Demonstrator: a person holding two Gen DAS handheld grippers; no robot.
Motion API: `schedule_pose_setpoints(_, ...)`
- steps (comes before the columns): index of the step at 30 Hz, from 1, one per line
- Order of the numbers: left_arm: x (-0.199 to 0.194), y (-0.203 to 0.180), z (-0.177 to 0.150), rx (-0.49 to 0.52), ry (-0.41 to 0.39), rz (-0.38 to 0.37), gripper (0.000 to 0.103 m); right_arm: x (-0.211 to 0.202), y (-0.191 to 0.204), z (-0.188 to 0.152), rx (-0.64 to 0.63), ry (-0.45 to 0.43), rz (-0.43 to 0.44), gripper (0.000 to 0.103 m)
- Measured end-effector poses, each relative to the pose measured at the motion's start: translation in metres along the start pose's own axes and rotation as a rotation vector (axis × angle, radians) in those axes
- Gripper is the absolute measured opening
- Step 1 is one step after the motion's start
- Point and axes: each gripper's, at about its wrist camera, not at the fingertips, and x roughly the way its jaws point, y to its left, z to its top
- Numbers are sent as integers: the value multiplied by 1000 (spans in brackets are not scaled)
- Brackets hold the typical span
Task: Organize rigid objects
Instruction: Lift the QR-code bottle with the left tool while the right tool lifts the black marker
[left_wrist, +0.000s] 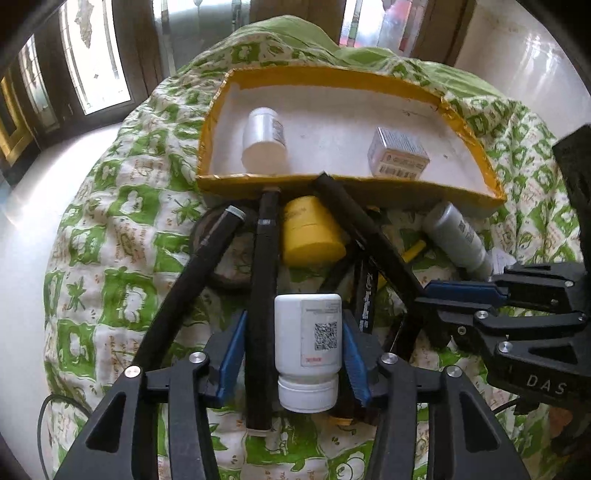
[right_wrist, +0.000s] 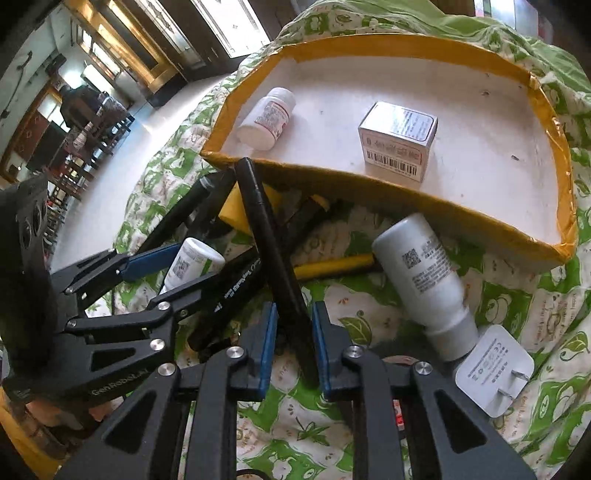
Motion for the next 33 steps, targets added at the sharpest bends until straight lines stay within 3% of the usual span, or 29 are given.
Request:
schedule_pose_setpoints(9, -22, 3, -6, -45, -48, -54, 51, 5, 2, 0, -28, -14, -15, 19)
schedule_pose_setpoints(18, -34, 35, -13, -245, -70, -161, 51, 8, -3, 4, -14, -30, 0, 20)
schedule_pose_setpoints(33, -35, 20, -14, -167, -77, -70, 53, -2, 6, 1, -54, -62, -30, 14)
